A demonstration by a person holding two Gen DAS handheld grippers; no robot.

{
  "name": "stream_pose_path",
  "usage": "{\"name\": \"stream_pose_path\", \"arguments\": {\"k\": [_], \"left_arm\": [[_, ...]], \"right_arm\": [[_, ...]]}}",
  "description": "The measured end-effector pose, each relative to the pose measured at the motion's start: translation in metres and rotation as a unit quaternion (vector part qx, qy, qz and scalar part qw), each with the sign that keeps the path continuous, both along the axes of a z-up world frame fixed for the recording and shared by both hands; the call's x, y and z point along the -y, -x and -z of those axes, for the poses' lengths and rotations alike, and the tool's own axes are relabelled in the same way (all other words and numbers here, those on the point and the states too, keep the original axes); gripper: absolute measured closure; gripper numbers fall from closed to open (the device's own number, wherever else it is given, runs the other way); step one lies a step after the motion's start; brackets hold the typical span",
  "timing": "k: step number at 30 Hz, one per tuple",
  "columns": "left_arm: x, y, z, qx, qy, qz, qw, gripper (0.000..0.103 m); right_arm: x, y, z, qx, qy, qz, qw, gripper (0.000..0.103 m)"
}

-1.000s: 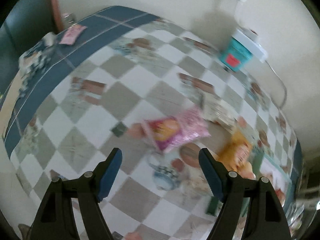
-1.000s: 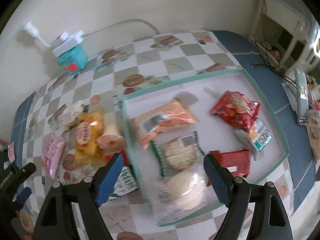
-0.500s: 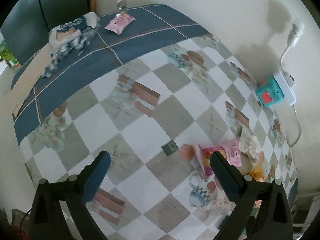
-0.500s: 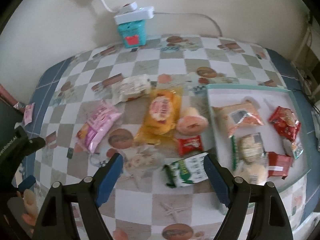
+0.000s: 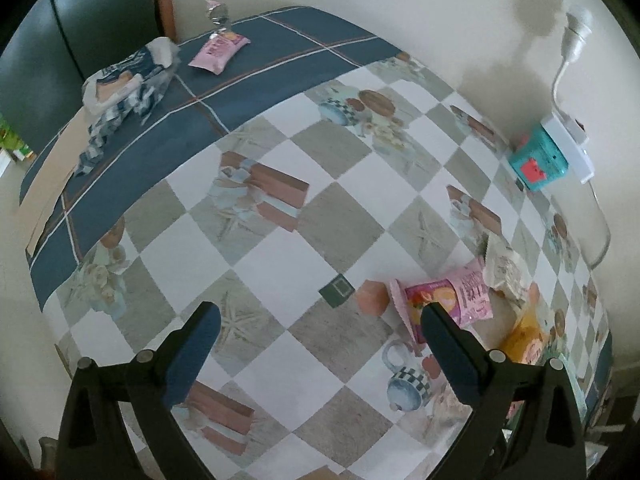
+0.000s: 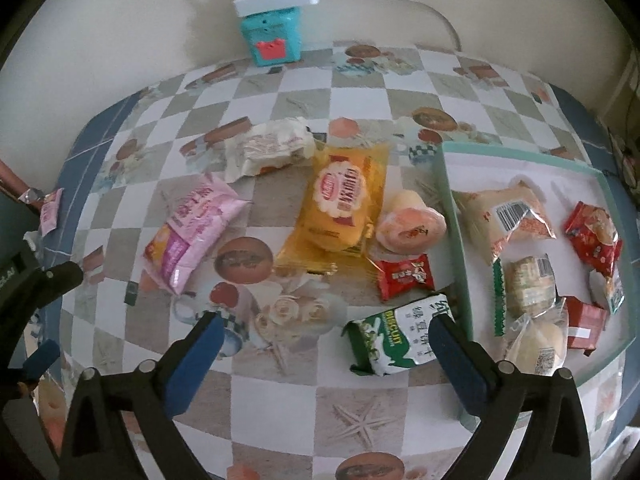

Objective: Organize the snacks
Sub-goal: 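Move both tools back toward the snack pile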

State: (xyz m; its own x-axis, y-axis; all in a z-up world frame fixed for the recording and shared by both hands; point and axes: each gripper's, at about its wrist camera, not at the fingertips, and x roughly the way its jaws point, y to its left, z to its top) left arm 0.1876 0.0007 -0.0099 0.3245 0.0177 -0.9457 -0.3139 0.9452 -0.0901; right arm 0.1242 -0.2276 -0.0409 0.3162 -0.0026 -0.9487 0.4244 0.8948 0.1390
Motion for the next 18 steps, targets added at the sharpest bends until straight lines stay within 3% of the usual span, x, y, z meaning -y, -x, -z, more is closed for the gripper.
{"name": "stream_pose_path", "arguments": {"k": [18], "left_arm": [[0.029, -0.002, 0.012, -0.019, 0.002, 0.06, 0.998, 0.003]], "right_arm": [[0.024, 0.005, 0.03, -0.041, -0.024, 0.023, 0.999, 0.0]]}}
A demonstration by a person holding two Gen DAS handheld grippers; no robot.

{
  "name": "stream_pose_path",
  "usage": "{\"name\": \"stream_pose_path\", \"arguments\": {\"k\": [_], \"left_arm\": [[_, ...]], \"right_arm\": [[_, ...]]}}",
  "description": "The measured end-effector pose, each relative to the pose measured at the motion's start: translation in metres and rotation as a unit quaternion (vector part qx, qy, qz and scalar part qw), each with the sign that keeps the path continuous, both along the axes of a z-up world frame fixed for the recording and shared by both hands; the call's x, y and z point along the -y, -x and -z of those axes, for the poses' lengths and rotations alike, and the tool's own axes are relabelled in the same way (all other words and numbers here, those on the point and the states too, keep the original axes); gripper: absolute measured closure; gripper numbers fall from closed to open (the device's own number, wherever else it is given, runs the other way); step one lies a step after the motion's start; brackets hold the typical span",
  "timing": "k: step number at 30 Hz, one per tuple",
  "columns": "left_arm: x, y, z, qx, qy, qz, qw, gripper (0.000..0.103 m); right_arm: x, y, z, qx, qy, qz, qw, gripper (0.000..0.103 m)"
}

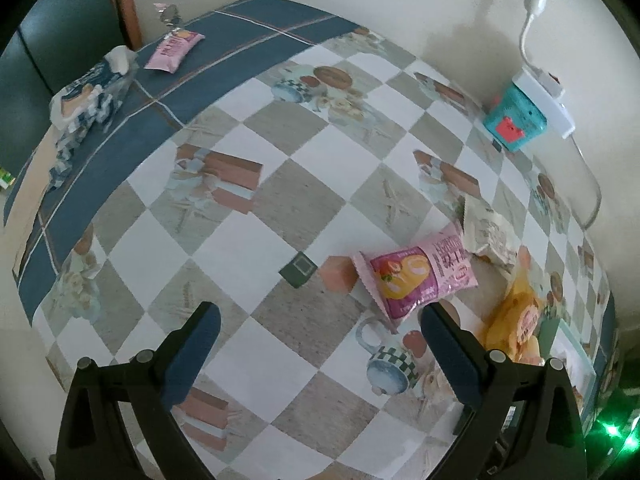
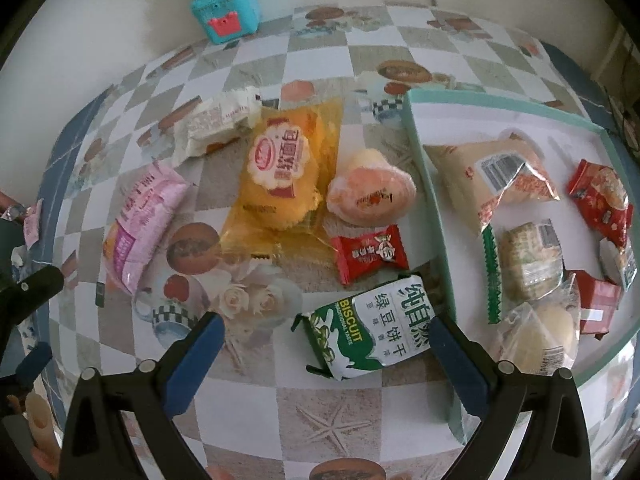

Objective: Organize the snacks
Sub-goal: 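Move both tools back toward the snack pile, then grasp the green-and-white biscuit pack with the right tool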

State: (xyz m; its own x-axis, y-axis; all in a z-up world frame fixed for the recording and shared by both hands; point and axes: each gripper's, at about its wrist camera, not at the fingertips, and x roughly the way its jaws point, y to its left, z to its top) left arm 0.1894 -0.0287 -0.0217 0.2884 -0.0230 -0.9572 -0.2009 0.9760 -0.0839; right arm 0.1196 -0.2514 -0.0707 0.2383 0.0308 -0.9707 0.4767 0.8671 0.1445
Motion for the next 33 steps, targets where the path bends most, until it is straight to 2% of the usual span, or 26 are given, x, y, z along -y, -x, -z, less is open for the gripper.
{"name": "stream_pose_path", "arguments": {"k": [8, 18, 29, 33], "left_arm": [[0.013, -0.001, 0.009, -0.013, -0.006, 0.027, 0.9995, 0.003], [0.012, -0.002, 0.011, -0.015, -0.006, 0.023, 0.9996, 0.003], [0.013, -0.002, 0.014, -0.02, -0.004, 0.024, 0.9995, 0.003], [0.012, -0.002, 0.015, -0.022, -0.001, 0.022, 0.9995, 0.003]], "right_arm": [[-0.007, -0.006, 0.006, -0.006, 0.023, -0.013, 1.0, 0.0], [-0.012, -0.017, 0.02, -0.019, 0.042, -0.033, 0.998, 0.0], [-0.022, -0.014, 0.02, 0.004, -0.046, -0.035, 0.998, 0.0], [-0.015, -0.013, 0.03, -0.01, -0.059, -0.03, 0.998, 0.0]]}}
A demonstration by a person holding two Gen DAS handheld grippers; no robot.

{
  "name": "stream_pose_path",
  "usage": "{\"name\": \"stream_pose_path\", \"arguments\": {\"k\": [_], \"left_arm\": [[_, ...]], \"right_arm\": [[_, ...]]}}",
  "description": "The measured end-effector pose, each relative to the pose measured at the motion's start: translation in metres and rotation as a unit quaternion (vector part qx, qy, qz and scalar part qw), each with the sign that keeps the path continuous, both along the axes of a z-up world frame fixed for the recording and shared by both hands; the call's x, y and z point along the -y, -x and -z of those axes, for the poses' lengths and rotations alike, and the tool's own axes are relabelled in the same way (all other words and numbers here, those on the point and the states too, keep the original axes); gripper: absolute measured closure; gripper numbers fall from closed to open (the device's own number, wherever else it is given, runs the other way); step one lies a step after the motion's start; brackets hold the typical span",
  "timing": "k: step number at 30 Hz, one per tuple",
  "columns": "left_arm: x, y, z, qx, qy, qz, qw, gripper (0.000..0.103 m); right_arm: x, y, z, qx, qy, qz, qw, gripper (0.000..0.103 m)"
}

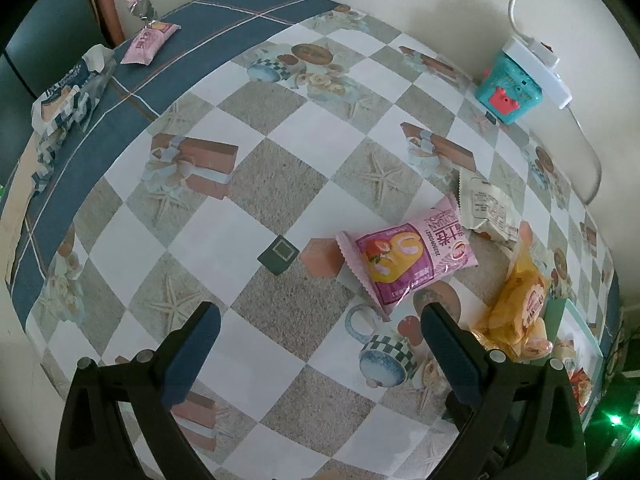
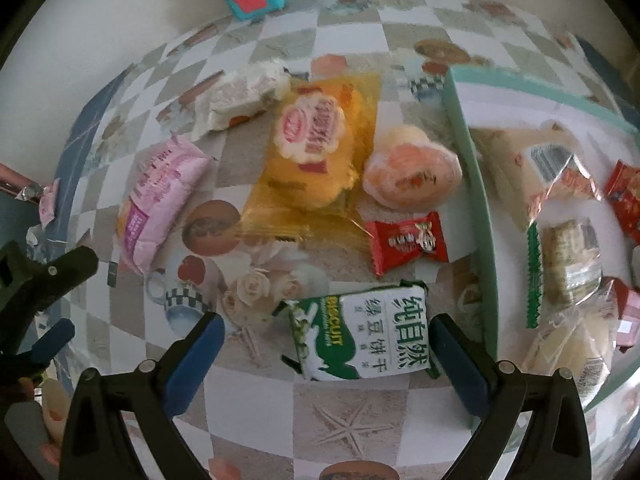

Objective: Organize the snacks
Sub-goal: 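Grasp the green-and-white biscuit pack with the right tool, then grasp the pink swiss roll pack with the left tool while the right tool lifts the biscuit pack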

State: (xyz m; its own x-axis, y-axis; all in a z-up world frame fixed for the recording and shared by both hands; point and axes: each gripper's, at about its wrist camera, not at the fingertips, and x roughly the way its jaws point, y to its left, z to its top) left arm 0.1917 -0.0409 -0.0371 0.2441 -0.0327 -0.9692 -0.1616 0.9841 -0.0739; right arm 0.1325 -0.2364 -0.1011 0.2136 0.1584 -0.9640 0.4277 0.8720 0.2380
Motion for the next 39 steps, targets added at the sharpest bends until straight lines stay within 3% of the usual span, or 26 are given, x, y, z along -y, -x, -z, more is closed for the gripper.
{"name": "stream_pose_path", "arguments": {"k": [7, 12, 17, 28, 39], "left_arm": [[0.001, -0.001, 0.004, -0.006, 0.006, 0.001, 1.0, 0.003], [0.0, -0.002, 0.007, -0.008, 0.01, 0.0, 0.9999, 0.003], [-0.001, -0.004, 0.008, -0.005, 0.014, 0.0, 0.9999, 0.003], [0.001, -0.005, 0.01, -0.007, 0.011, 0.003, 0.9999, 0.003], [0.002, -0.005, 0.011, -0.007, 0.01, 0.003, 0.9999, 0.003]], "right_arm": [[-0.015, -0.002, 0.008, -0.021, 0.055, -0.029, 0.998, 0.001], [-0.025, -0.001, 0.008, -0.023, 0.092, -0.034, 0.995, 0.011], [-0.022, 0.0, -0.002, -0.013, 0.092, -0.043, 0.995, 0.026], [-0.042, -0.004, -0.003, 0.001, 0.095, -0.068, 0.993, 0.024], [-0.007, 0.0, -0.008, 0.01, 0.076, -0.036, 0.996, 0.032]]}}
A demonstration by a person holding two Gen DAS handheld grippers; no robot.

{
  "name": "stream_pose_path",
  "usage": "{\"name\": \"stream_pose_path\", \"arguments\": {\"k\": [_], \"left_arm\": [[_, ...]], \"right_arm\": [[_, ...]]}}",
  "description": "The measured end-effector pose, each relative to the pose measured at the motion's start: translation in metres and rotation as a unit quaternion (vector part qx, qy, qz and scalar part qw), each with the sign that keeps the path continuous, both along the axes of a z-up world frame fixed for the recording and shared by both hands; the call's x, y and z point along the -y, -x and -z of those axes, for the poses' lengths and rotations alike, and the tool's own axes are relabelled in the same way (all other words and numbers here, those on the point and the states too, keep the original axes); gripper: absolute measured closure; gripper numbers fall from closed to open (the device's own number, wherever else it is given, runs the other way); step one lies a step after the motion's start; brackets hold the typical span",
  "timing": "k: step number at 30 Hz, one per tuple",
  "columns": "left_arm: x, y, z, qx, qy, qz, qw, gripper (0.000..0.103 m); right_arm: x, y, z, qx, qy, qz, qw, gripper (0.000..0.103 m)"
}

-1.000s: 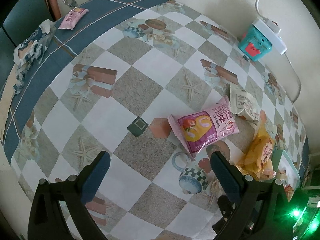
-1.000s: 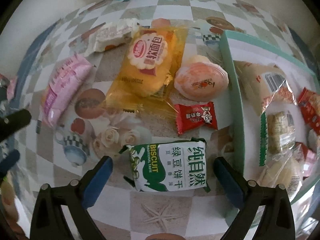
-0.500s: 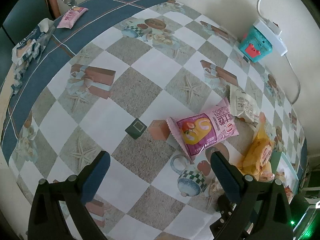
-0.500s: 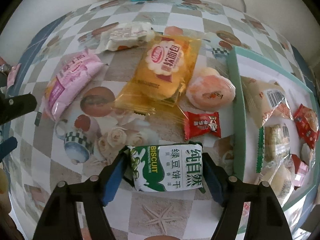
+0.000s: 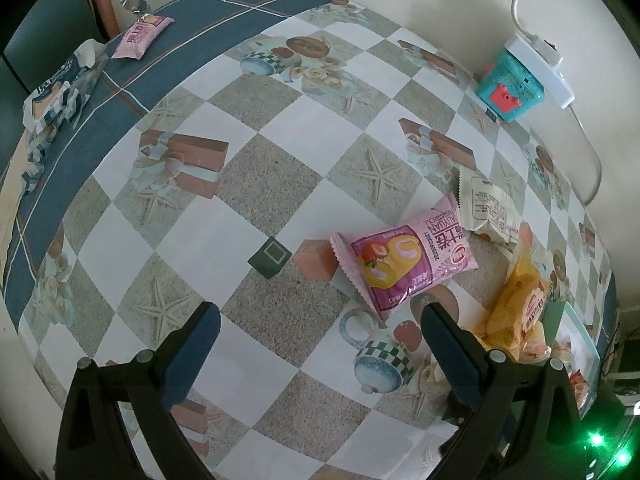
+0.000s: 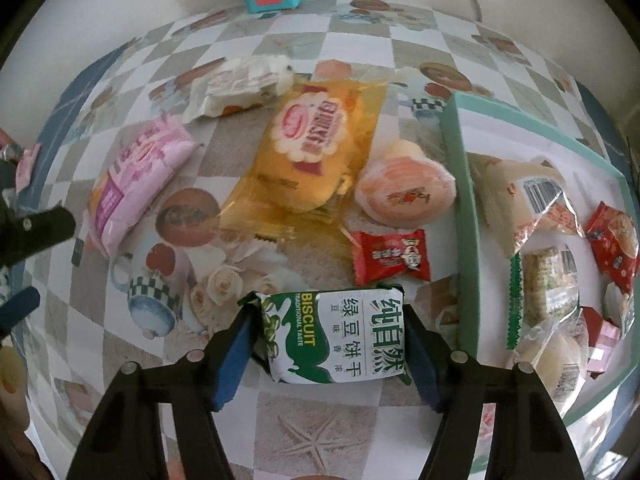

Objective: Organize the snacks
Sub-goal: 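Grasp the pink swiss roll pack with the left tool while the right tool lifts the biscuit pack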

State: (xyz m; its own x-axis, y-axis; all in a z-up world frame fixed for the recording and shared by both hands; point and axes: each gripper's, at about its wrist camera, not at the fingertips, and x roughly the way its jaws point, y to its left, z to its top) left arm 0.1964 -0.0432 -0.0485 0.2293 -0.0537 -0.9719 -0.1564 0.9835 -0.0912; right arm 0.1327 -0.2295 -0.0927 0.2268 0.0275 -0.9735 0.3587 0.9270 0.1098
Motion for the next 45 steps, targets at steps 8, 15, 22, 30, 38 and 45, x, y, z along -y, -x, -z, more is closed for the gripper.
{"name": "stream_pose_path", "arguments": {"k": [8, 15, 22, 30, 38, 45], "left_arm": [[-0.001, -0.001, 0.001, -0.001, 0.002, 0.002, 1.0, 0.003], [0.009, -0.005, -0.001, 0.005, -0.003, 0.025, 0.9997, 0.003], [0.055, -0.018, 0.002, 0.034, -0.095, 0.13, 0.9863, 0.003], [0.091, -0.029, 0.02, 0.052, -0.139, 0.2, 0.9685, 0.003], [0.1, -0.044, 0.036, 0.058, -0.152, 0.214, 0.9631, 0.013], [0.099, -0.046, 0.039, 0.045, -0.126, 0.213, 0.9679, 0.056]], "right_arm": [[0.031, 0.011, -0.015, 0.029, -0.047, 0.033, 0.998, 0.032], [0.042, 0.016, -0.042, 0.056, -0.029, 0.048, 0.997, 0.032], [0.048, 0.013, -0.046, 0.06, -0.016, 0.061, 0.996, 0.032], [0.07, 0.012, -0.045, 0.069, -0.021, 0.091, 0.993, 0.032], [0.081, 0.01, -0.042, 0.07, -0.029, 0.102, 0.992, 0.032], [0.085, 0.013, -0.044, 0.069, -0.024, 0.108, 0.991, 0.032]]}}
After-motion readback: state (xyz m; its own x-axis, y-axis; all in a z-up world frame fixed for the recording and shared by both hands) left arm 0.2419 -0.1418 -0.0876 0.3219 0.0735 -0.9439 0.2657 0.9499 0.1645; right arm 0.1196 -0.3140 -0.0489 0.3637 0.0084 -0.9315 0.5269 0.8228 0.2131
